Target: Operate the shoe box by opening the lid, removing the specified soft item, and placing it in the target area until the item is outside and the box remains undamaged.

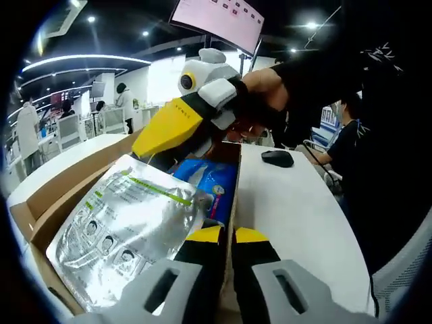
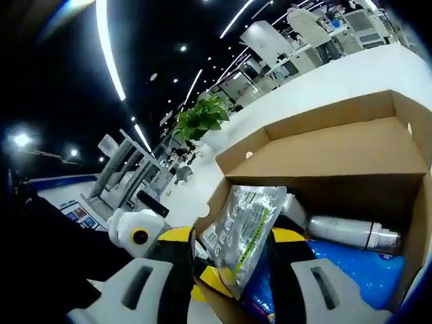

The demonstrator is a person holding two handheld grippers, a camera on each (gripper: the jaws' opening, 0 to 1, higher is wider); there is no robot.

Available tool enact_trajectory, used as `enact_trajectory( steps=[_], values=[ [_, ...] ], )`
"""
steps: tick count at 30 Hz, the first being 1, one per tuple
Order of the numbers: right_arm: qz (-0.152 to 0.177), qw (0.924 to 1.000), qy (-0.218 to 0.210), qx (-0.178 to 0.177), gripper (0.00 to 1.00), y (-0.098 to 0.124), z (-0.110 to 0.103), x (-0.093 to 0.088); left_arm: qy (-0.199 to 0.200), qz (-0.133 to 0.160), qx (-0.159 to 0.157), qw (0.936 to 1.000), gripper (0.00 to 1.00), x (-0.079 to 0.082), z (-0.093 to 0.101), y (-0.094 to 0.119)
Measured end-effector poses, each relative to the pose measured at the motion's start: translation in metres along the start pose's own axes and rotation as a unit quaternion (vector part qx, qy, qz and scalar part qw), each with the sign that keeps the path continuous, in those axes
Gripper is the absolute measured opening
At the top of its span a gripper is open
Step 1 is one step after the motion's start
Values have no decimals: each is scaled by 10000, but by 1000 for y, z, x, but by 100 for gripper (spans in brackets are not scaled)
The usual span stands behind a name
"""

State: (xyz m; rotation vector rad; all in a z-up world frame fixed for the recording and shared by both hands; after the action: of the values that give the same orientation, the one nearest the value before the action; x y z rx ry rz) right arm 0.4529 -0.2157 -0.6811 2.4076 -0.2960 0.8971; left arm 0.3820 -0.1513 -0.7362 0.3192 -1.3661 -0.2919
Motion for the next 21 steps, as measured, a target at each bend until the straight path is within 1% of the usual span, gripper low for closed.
enact_trajectory(
  steps=[1,2,4,5,7,8,10,16,18,21],
  values=[
    [64,9999,-60,72,38,0,-2,3,4,6,-2,10000,3,0,0,0],
    [62,9996,-150,235,35,0,-5,5,16,18,-8,10000,3,0,0,0],
    [-122,9991,-169,361,29,-3,-8,3,33,18,-25,10000,3,0,0,1],
    [-222,9990,-86,370,28,-7,-9,0,42,19,-32,10000,3,0,0,0],
    [-345,9987,191,324,29,-15,-12,-4,67,19,-42,10000,3,0,1,0],
    [-353,9986,202,329,29,-16,-13,-5,70,16,-44,10000,3,0,1,0],
    [-365,9987,107,346,27,-20,-13,-3,84,17,-50,10000,3,0,0,1],
    [-514,9983,-13,280,24,-37,-14,-11,111,30,-62,9999,3,-1,1,2],
    [-536,9982,-25,254,21,-39,-13,-11,106,16,-79,9999,2,-1,0,2],
    [-559,9982,-69,206,20,-39,-11,-11,119,28,-110,9999,2,-1,0,3]
  ],
)
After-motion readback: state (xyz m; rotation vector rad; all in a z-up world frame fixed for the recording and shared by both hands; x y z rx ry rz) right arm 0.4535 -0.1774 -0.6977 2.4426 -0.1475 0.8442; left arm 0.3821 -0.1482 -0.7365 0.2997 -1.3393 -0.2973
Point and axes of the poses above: the point that each gripper's makers call its tool centre point, and the gripper's own axes: y roughly backward along the fingers, z roughly to its right, x roughly out of its top, the point moved 5 cm from there along y, roughly backward along the fingers, and after that the axes turned 13 degrees about -x, right-handed, at the moved point
